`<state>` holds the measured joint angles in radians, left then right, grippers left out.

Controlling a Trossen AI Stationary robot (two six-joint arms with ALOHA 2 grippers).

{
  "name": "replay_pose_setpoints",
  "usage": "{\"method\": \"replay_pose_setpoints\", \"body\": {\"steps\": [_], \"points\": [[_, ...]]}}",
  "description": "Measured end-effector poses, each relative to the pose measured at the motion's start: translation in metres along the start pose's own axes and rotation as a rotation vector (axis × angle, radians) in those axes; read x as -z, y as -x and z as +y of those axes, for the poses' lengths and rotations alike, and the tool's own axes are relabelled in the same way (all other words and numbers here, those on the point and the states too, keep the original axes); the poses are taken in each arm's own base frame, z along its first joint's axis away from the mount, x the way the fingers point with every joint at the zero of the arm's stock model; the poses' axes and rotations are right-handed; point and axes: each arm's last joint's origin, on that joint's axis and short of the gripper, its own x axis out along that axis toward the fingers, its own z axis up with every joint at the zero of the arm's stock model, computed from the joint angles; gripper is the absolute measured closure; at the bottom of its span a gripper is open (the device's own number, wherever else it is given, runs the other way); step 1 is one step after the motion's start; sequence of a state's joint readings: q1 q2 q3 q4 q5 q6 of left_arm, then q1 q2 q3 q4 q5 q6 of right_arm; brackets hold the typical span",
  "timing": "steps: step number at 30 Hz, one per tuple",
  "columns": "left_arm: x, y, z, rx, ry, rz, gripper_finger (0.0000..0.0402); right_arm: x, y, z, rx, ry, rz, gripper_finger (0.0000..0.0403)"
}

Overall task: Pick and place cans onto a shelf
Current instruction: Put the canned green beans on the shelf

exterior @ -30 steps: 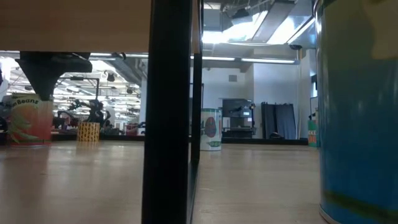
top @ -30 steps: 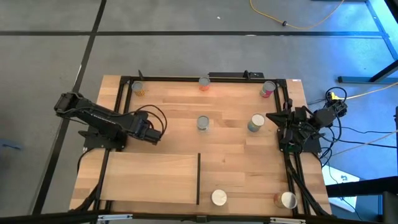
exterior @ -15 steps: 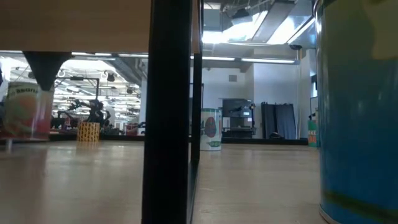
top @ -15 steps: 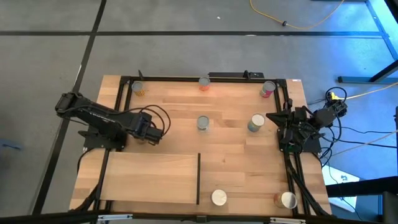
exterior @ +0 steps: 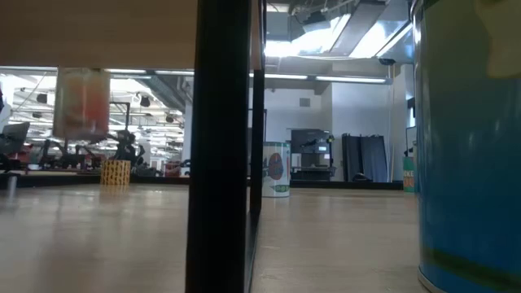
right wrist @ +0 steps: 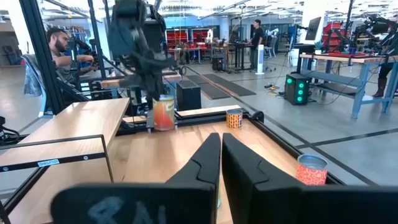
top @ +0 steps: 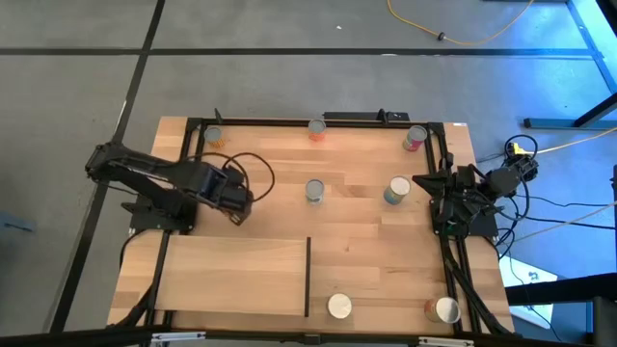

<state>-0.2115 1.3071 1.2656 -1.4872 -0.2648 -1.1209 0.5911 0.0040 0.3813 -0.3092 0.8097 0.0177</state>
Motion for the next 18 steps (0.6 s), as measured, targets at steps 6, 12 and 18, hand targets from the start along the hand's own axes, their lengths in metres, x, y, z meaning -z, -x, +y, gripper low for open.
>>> {"method": "replay_pose_setpoints", "body": {"steps": [6,12,18], "points": [[-0.012,0.053,0.008,0.111,-0.095,-0.069,0.0401,0.000,0.000,0.000,0.000,0.002,0.002,0.0383],[-0.019,0.096,0.015,0.265,-0.219,-0.161,0.0401,0.000,0.000,0.000,0.000,0.003,0.003,0.0383],[-0.013,0.117,0.016,0.397,-0.399,-0.147,0.0401,0.001,0.000,0.000,0.001,0.009,0.008,0.0383]]}}
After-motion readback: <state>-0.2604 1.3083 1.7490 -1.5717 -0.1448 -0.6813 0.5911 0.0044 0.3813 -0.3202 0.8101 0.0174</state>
